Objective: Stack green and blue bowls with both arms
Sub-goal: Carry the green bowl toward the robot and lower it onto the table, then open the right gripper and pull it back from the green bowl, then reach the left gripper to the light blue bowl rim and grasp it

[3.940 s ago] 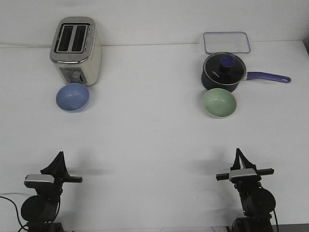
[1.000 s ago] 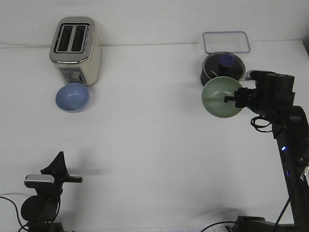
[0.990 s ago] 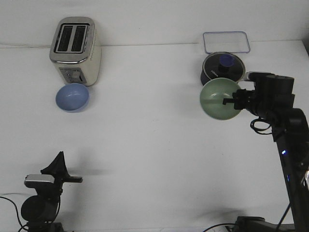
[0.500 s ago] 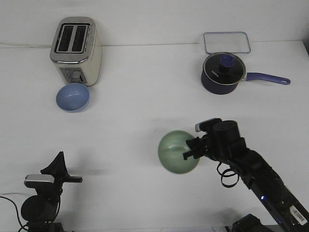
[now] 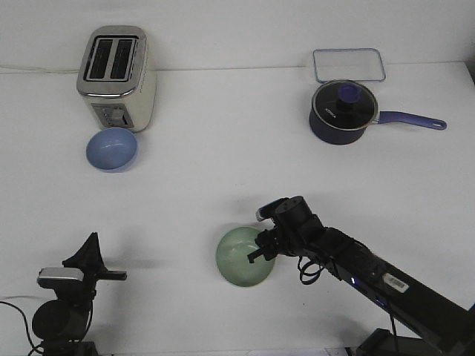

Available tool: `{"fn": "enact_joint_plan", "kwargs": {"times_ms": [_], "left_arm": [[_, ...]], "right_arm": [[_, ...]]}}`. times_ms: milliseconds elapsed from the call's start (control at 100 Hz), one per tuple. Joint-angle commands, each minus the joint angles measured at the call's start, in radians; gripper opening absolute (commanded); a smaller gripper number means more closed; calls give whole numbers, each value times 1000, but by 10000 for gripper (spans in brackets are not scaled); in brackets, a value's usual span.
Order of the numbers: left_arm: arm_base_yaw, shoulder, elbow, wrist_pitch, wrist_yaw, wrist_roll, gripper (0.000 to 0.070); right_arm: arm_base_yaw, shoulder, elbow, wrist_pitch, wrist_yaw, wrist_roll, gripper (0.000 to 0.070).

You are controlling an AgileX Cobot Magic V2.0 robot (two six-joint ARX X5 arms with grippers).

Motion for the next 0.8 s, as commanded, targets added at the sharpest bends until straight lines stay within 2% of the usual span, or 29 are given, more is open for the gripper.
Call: {"fn": "enact_joint_plan", "kwargs": {"times_ms": [0, 40, 90, 280, 330, 520, 570, 690, 790], "left_arm": [[-2, -1, -19, 11, 1, -6, 14], [-2, -1, -19, 11, 1, -10, 14], [-2, -1, -19, 13, 1, -53, 14], [-2, -1, -1, 36, 1, -287, 11], [-2, -1, 14, 35, 0, -320, 11], [-2, 55, 120, 31, -1, -330, 14], [-2, 106, 166, 27, -23, -348, 15], [2, 310, 314, -14, -101, -368, 14], [23, 547, 474, -83, -112, -367, 14]], "right_arm": [[10, 35, 13, 20, 2, -24, 184], [10, 46, 13, 25, 2, -27, 248], [8, 50, 13, 31, 1, -29, 281], [-32, -38, 28, 47, -3, -48, 281], [-53, -95, 39, 42, -2, -66, 281], [-179, -323, 60, 39, 3, -98, 281], [-216, -374, 60, 26, 11, -110, 281], [-260, -483, 24, 34, 69, -157, 281], [-266, -570, -45, 57, 98, -157, 280]]}}
